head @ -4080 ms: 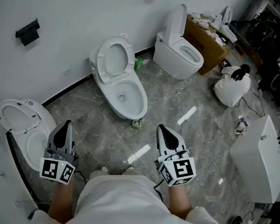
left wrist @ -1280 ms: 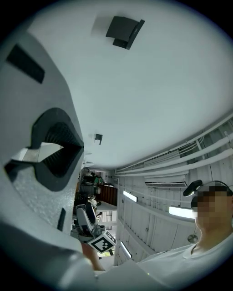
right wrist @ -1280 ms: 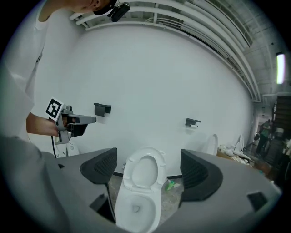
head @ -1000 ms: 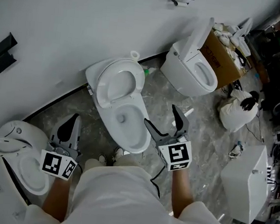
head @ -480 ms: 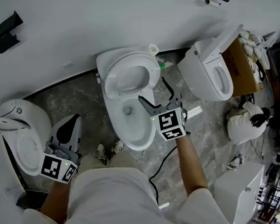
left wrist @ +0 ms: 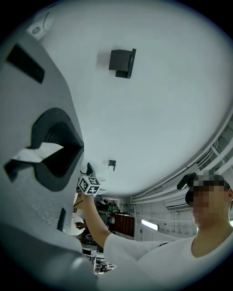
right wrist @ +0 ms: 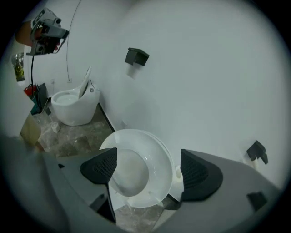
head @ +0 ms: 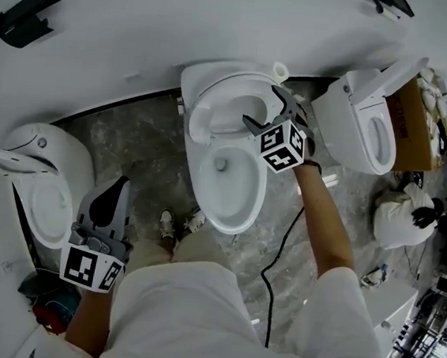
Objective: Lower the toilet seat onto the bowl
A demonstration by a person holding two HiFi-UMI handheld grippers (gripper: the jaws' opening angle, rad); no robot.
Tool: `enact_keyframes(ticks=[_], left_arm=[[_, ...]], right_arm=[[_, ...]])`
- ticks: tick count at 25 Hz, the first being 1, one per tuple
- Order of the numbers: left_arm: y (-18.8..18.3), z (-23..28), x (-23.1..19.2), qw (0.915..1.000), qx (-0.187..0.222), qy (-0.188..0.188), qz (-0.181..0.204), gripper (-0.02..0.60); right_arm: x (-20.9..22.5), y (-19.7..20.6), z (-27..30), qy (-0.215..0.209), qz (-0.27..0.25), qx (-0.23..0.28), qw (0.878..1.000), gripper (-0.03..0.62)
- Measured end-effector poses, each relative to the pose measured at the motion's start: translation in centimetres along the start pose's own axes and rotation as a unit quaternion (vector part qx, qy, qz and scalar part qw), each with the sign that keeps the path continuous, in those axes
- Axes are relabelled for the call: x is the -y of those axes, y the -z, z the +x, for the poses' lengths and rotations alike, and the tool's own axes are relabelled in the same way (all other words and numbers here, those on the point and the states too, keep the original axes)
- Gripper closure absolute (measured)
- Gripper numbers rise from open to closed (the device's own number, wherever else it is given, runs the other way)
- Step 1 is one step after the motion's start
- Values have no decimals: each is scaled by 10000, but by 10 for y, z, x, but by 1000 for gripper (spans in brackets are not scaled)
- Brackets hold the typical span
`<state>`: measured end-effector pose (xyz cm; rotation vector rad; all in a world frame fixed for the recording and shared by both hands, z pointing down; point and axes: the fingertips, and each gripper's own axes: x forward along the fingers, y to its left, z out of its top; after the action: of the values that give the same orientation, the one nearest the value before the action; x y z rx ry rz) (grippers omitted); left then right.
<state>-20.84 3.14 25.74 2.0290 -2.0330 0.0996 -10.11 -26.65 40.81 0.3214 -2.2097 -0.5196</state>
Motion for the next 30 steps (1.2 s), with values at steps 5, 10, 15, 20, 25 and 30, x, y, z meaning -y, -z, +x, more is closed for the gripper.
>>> enact_keyframes(ticks=[5,10,15,20,25,30], left_arm=[[10,-20,-9,9992,-129,-383,-52,588],[16,-30,-11,9980,-196,-598,-97,588],[19,-34,-10,9973,-206,-688,-137,588],[20,-37,-12,9973,-202,-692,-155,588],[17,-31,-4,9984,-154,-517,-138,588],[16,-32,5,9992,-144,-345,-108,588]], right_arm=[[7,14,43,-241,-450,-396,9979,189],[14,19,71,-262,-865,-674,9936,189],[7,20,85,-325,-1051,-785,9908,189],[-1,24,90,-275,-1209,-895,9882,189],[-4,21,83,-221,-969,-851,9914,191],[-9,22,71,-120,-855,-828,9928,191]])
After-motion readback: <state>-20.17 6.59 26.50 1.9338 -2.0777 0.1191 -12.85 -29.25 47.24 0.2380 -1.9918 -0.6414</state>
